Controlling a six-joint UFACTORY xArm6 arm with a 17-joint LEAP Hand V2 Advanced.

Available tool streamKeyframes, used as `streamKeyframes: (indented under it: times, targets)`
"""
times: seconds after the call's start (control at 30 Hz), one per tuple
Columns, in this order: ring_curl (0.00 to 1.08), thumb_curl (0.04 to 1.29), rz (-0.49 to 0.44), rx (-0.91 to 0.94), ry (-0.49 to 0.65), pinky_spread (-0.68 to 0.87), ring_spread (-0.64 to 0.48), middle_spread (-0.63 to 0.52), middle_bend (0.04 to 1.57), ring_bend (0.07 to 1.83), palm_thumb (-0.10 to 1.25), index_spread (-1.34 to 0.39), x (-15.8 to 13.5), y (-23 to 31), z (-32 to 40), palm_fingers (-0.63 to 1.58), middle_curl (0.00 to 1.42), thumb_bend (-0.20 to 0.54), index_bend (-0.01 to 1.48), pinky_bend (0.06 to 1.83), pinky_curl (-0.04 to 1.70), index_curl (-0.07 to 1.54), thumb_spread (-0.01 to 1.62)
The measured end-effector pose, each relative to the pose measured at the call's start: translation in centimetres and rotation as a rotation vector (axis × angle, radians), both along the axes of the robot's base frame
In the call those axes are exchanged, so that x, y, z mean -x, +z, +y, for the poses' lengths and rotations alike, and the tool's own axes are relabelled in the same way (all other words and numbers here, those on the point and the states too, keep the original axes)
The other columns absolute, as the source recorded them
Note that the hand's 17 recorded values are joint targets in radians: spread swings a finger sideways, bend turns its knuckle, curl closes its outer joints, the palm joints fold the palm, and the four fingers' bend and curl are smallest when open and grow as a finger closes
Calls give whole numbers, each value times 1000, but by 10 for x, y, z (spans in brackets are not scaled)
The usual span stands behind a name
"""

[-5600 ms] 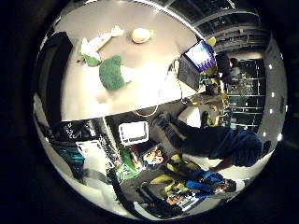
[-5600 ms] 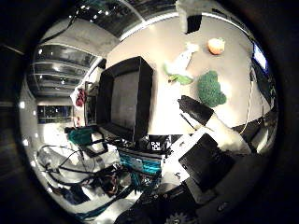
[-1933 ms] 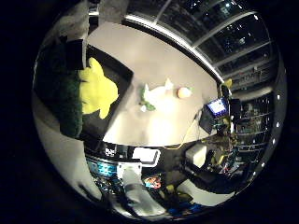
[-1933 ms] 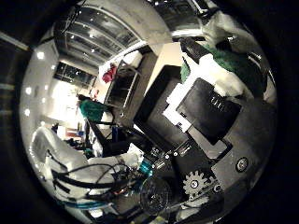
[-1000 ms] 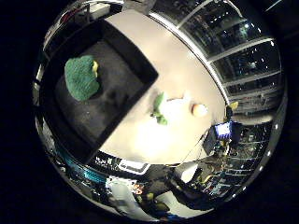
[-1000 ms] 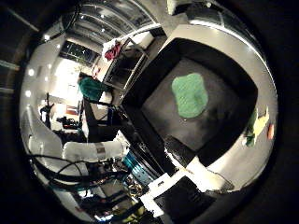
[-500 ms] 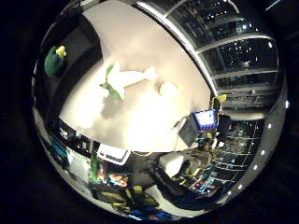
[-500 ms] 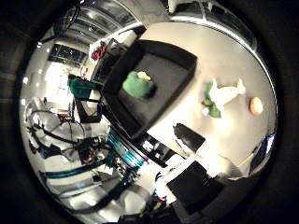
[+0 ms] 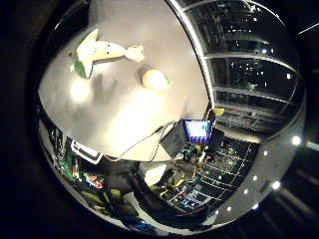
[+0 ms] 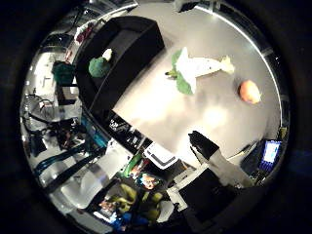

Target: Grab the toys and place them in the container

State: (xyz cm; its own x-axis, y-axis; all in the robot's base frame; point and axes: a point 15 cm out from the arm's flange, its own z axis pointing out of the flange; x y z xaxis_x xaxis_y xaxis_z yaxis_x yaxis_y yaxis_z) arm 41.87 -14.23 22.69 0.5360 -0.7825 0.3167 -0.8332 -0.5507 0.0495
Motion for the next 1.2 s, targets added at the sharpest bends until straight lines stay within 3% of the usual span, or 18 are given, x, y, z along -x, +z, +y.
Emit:
streamKeyframes:
  times: [0.37, 0.9, 1.2]
  targets:
    - [260, 518, 84, -30, 20, 371, 162, 62, 193, 270, 937, -464, -14, -86, 37, 42, 312, -24, 159, 429, 318, 258, 888]
    - [264, 527, 91, -25, -4, 364, 156, 50, 189, 268, 943, -477, -86, -118, 24, 72, 307, -23, 168, 415, 310, 274, 873]
    - [262, 535, 118, 8, -27, 362, 156, 48, 184, 250, 963, -482, -107, -145, -7, 90, 302, -23, 174, 399, 306, 284, 867]
